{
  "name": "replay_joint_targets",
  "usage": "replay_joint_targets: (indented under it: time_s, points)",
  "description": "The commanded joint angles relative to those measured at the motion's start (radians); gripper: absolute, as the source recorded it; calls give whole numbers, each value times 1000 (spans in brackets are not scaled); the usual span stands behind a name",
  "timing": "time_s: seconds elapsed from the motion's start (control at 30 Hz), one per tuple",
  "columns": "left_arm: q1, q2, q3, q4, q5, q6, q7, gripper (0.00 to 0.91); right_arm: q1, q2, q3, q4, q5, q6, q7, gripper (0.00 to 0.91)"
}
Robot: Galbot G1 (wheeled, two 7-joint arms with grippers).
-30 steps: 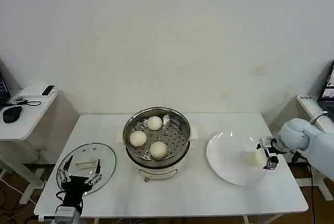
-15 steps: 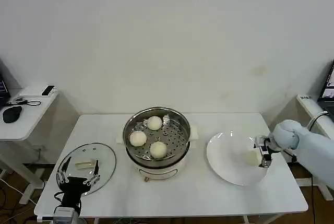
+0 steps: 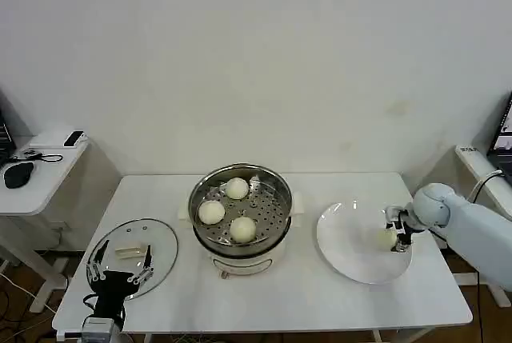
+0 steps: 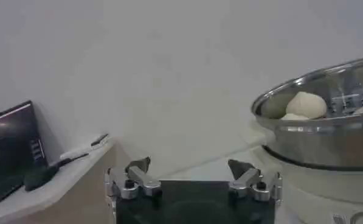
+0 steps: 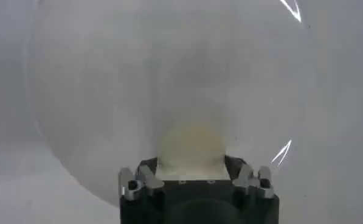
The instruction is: Take steamed baozi put them in steamer then cover it.
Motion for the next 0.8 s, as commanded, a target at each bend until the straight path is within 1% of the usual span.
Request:
replay_joint_targets:
  time_s: [0.03, 0.13, 0.23, 0.3, 0.33, 0.37, 0.47, 0.5, 0.53, 0.63, 0.67, 0.77, 0.8]
  points:
    - [-1, 0, 1, -2, 1, 0, 0, 907, 52, -26, -30, 50, 35, -12, -11, 705]
    - [-3, 0, 2, -5, 0, 0, 0, 907, 127, -45, -82, 81, 58, -17, -14, 705]
    - [-3, 1, 3, -7, 0, 0, 0, 907, 205, -52, -104, 100, 97, -29, -21, 705]
    - [-3, 2, 3, -8, 0, 0, 0, 907, 296, -49, -124, 118, 148, -47, -28, 705]
    - [-3, 2, 3, -8, 0, -1, 0, 907, 310, -46, -139, 123, 160, -53, -28, 705]
    - [-4, 3, 3, -7, -1, -1, 0, 907, 367, -38, -171, 135, 184, -65, -28, 705]
    - [-7, 4, 4, -5, -1, -1, 0, 907, 447, -19, -217, 154, 241, -89, -23, 705]
    - [-9, 3, 4, -6, -1, -1, 0, 907, 515, 8, -266, 174, 286, -117, -15, 705]
    - [-10, 4, 4, -6, -2, -1, 0, 907, 539, 16, -289, 181, 295, -122, -11, 705]
    - [-14, 5, 5, -3, -2, -1, 0, 907, 639, 86, -380, 202, 371, -175, 16, 705]
    - [-15, 6, 5, -2, -1, -1, 0, 907, 665, 101, -395, 205, 386, -188, 20, 705]
    - [-19, 9, 5, 3, -1, 0, 0, 907, 747, 187, -448, 209, 472, -236, 49, 705]
    - [-20, 10, 5, 3, -1, 0, 0, 907, 760, 205, -457, 209, 478, -243, 54, 715]
